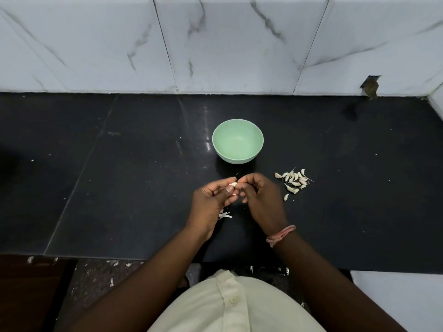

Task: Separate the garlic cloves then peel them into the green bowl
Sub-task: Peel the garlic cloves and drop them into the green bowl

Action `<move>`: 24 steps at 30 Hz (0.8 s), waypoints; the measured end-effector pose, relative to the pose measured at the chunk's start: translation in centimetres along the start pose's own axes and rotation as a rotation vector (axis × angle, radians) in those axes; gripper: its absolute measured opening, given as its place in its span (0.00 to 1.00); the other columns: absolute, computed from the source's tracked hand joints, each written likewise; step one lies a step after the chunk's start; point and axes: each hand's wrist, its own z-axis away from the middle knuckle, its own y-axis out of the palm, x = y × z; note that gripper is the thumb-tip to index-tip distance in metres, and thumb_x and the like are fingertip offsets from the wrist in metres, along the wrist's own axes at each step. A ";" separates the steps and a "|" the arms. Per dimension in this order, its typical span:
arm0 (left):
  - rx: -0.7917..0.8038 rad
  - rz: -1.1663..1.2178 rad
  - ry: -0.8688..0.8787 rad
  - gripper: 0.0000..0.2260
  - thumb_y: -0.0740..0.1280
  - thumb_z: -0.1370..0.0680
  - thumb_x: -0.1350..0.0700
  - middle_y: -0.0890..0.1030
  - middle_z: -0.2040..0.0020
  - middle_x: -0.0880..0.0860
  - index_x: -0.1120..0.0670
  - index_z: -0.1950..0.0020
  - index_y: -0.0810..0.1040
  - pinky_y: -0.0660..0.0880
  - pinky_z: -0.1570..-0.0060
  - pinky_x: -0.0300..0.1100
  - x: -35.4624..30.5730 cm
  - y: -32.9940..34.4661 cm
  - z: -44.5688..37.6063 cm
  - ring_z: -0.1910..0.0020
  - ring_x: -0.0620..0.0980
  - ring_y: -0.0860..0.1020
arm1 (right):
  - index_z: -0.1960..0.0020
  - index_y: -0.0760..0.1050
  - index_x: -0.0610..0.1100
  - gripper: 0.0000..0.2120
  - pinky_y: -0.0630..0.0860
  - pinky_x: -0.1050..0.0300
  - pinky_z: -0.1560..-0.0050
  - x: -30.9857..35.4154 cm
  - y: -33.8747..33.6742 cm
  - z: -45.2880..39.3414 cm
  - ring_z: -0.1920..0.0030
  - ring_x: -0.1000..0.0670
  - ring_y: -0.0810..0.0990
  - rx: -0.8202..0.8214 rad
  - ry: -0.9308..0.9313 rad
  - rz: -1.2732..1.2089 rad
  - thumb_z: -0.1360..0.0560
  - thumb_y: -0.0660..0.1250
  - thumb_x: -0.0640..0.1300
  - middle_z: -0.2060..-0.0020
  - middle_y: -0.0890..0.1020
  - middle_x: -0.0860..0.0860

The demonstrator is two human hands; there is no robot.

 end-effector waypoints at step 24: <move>-0.214 -0.028 0.002 0.07 0.69 0.22 0.67 0.85 0.59 0.62 0.64 0.46 0.84 0.81 0.58 0.37 1.6 1.8 0.4 0.62 0.49 0.82 | 0.56 0.75 0.45 0.07 0.67 0.67 0.59 -0.9 1.1 0.5 0.58 0.53 0.77 -0.025 -0.036 0.269 0.23 0.64 0.35 0.60 0.81 0.52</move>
